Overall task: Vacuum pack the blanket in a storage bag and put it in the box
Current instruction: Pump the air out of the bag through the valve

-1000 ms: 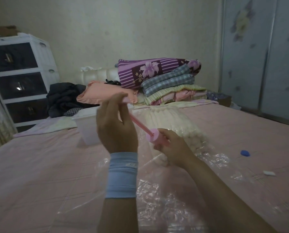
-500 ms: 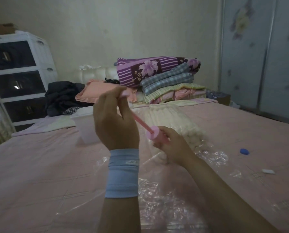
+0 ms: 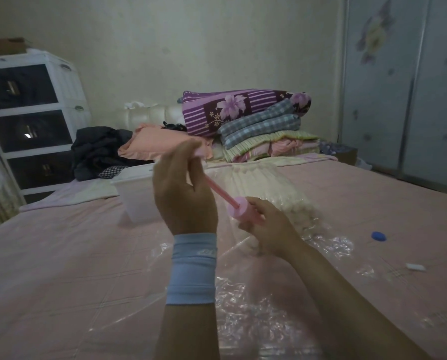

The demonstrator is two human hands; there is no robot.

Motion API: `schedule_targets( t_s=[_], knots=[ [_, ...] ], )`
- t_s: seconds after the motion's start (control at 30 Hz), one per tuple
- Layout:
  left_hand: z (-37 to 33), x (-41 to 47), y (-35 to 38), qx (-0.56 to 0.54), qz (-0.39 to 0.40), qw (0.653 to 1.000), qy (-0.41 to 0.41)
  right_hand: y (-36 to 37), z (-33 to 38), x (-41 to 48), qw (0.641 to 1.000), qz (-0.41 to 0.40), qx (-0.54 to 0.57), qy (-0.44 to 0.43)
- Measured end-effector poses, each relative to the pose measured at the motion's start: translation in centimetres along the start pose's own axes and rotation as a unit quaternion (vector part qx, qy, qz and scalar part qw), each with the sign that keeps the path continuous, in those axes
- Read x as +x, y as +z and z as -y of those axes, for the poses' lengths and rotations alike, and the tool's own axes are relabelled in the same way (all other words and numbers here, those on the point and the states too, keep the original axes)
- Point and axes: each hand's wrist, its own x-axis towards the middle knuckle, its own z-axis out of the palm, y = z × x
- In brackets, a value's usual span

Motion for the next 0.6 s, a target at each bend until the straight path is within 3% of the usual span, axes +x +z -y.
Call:
schedule_targets(
  t_s=[0.07, 0.13, 0.2, 0.3, 0.37, 0.43, 0.5, 0.6],
  knots=[
    [0.1, 0.2, 0.0, -0.001, -0.033, 0.999, 0.009, 0.0, -0.1, -0.1, 1.0, 0.002, -0.005, -0.001],
    [0.7, -1.4, 0.5, 0.007, -0.013, 1.0, -0.003, 0.1, -0.1, -0.1, 1.0, 0.004, -0.008, 0.002],
    [1.6, -4.0, 1.3, -0.004, 0.073, 0.996, -0.047, 0.4, -0.1, -0.1, 1.0, 0.004, -0.012, 0.001],
    [2.8, -7.1, 1.9, -0.038, 0.244, 0.958, -0.146, 0.7, 0.2, -0.1, 1.0, 0.002, -0.024, 0.001],
    [2.9, -6.8, 1.9, -0.035, 0.272, 0.95, -0.152, 0.6, 0.3, -0.1, 1.0, -0.002, -0.019, -0.003],
    [2.0, -4.6, 1.6, -0.03, 0.222, 0.97, -0.096, 0.3, 0.2, -0.2, 1.0, -0.008, -0.014, -0.006],
    [0.8, -1.6, 0.9, -0.023, 0.114, 0.993, -0.035, -0.1, 0.0, -0.2, 1.0, -0.006, -0.003, 0.001],
    [0.0, 1.4, -0.2, -0.017, -0.003, 1.0, 0.011, -0.3, -0.1, 0.0, 1.0, -0.003, 0.005, 0.007]
  ],
)
